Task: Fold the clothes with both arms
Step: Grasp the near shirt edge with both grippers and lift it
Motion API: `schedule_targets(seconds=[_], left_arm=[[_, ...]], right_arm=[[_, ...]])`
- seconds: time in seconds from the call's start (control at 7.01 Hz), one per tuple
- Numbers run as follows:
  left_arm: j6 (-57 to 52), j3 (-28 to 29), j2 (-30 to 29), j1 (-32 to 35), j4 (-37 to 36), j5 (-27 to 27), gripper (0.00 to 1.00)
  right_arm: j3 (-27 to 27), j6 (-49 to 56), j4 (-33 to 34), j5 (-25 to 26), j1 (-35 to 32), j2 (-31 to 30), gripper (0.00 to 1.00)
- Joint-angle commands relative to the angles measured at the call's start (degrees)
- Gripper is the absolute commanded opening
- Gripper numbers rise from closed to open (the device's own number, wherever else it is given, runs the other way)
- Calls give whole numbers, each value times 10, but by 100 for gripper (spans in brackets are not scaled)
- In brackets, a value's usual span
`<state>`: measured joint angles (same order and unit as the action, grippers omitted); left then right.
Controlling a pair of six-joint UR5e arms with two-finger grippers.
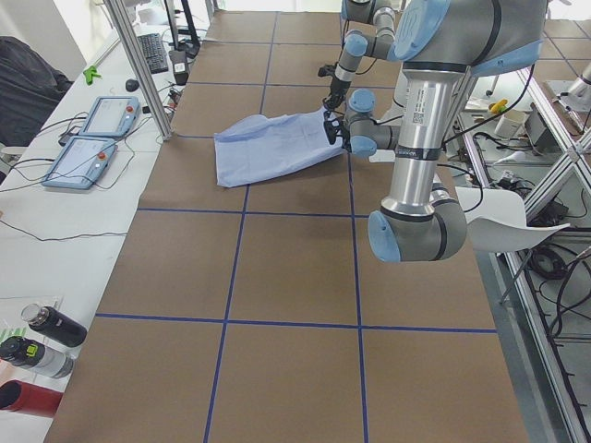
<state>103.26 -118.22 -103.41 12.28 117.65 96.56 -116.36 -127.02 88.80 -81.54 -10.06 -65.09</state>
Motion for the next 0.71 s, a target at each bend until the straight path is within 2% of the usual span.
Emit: schedule_targets(seconds=[0.0,0.14,0.29,0.43,0.57], left_arm=[[17,-81,1,-10,-41,7,0],[21,-141,0,-24,-96,19,0],[21,-174,-4,-24,-128,34,0],[20,-174,-6,-22,-135,46,0],[12,-167,-6,-11,-150,47,0]], right_arm=[[-136,-6,109,0,31,-21,0],[-185,-9,156,0,47,-21,0],[-211,-11,179,-1,50,-19,0],[-208,-10,186,-1,50,-14,0],[-181,-1,184,1,45,-3,0]])
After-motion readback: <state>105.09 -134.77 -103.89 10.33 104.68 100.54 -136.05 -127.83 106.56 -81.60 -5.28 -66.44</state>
